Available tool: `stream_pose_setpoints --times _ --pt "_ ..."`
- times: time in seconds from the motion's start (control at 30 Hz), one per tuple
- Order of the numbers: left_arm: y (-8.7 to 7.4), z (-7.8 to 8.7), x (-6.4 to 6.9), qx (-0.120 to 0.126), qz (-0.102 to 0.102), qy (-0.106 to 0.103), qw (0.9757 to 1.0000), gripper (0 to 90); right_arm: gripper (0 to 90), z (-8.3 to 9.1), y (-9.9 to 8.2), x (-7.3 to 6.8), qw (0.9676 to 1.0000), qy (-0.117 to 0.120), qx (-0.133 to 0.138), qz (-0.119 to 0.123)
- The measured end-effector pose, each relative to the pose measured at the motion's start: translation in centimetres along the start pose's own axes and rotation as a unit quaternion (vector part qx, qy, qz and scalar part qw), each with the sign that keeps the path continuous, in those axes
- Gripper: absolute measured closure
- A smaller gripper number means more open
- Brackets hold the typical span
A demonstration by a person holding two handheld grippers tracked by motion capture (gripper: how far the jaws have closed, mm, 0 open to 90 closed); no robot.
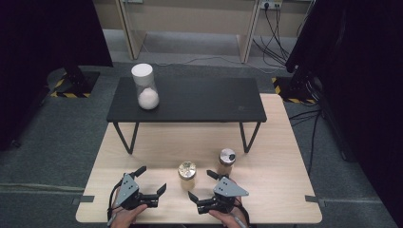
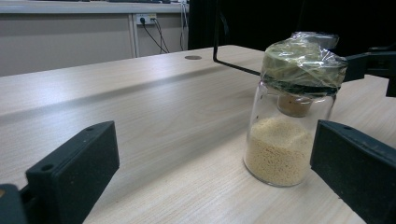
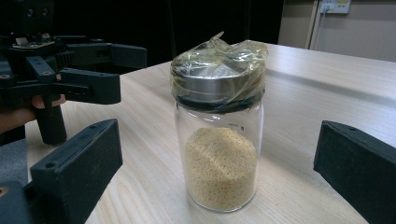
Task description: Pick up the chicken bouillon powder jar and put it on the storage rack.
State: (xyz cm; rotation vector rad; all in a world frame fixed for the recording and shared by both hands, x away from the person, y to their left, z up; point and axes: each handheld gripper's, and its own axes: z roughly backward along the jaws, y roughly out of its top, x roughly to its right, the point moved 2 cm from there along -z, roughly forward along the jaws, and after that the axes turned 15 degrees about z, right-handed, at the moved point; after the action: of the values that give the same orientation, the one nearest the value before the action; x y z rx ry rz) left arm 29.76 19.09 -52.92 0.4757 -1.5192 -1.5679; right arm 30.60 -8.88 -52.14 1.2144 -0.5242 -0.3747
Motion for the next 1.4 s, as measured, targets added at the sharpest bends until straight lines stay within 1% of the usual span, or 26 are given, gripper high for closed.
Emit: stream_pose_setpoints --times 0.3,0.53,0.73,1.1,1.4 --pt "0.0 0.0 0.0 0.001 0.001 0.000 1.0000 0.6 1.7 -0.9 0.2 0.3 1.0000 -0.001 -0.004 0.003" --pt "0.0 0.0 0.0 0.003 0.001 0.001 1.0000 0.6 3.9 -1.9 0.3 0.4 0.9999 -0.001 -0.007 0.007" --pt "0.0 0.0 0.0 0.003 0.001 0.000 1.0000 0.6 5.4 -2.4 0.4 0.4 0.9999 -0.002 -0.010 0.010" --pt "0.1 0.1 0.0 0.004 0.001 0.000 1.0000 0.6 12.3 -3.4 0.4 0.5 0.9996 -0.004 -0.021 0.019" --pt "0.1 0.1 0.0 0.004 0.001 0.000 1.0000 0.6 19.8 -4.1 0.3 0.5 0.9994 0.003 -0.028 0.020"
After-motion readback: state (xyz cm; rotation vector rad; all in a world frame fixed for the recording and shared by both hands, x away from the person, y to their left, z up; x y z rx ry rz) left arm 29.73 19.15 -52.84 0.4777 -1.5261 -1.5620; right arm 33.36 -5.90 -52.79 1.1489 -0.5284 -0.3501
